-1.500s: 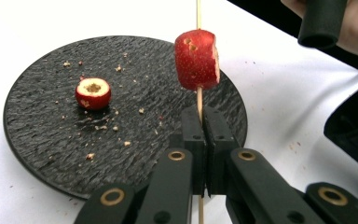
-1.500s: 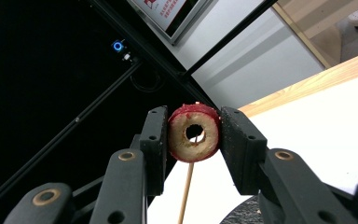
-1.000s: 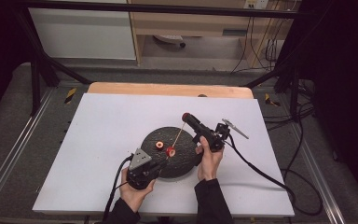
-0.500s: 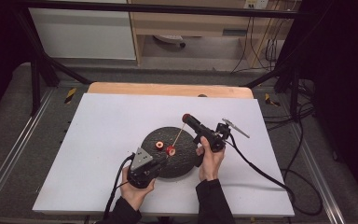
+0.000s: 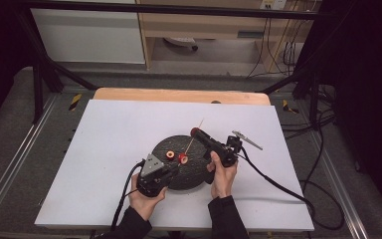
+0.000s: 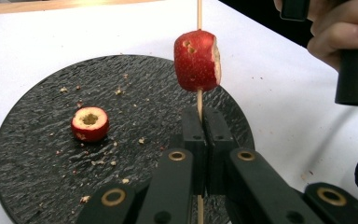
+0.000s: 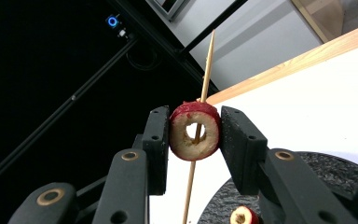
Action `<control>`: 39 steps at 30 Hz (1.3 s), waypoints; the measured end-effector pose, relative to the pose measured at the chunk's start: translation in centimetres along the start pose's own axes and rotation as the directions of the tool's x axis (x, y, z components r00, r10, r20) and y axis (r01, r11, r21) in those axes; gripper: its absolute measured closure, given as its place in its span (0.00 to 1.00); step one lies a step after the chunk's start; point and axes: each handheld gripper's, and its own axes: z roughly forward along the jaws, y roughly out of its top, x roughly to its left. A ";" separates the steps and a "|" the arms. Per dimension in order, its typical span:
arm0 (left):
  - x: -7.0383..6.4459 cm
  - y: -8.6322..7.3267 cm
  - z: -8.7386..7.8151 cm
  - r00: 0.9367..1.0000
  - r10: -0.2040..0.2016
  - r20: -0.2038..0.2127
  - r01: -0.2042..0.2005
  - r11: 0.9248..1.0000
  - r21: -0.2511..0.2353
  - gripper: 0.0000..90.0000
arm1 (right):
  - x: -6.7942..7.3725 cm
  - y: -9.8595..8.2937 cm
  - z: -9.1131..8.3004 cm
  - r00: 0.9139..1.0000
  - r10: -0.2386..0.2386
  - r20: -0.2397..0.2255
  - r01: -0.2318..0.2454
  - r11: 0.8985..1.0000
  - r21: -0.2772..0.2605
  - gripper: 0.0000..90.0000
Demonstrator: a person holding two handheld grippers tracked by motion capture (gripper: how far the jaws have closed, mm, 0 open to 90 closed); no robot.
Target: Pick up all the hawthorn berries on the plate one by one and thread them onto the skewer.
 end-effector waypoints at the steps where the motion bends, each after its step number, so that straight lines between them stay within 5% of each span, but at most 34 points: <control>1: 0.0 0.0 0.1 1.000 -0.001 0.002 0.001 1.000 0.004 0.99 | 0.1 0.0 -0.1 1.000 0.000 0.001 0.000 1.000 0.001 0.71; 32: 0.1 1.2 1.6 0.999 -0.009 0.051 0.009 1.000 0.001 0.99 | -0.1 -2.0 -1.0 0.999 -0.040 0.008 0.039 0.994 0.100 0.70; 39: 0.7 0.7 1.1 0.999 -0.003 0.048 0.002 1.000 0.024 0.99 | -0.1 -1.1 -1.6 0.996 -0.094 0.012 0.092 0.989 0.115 0.54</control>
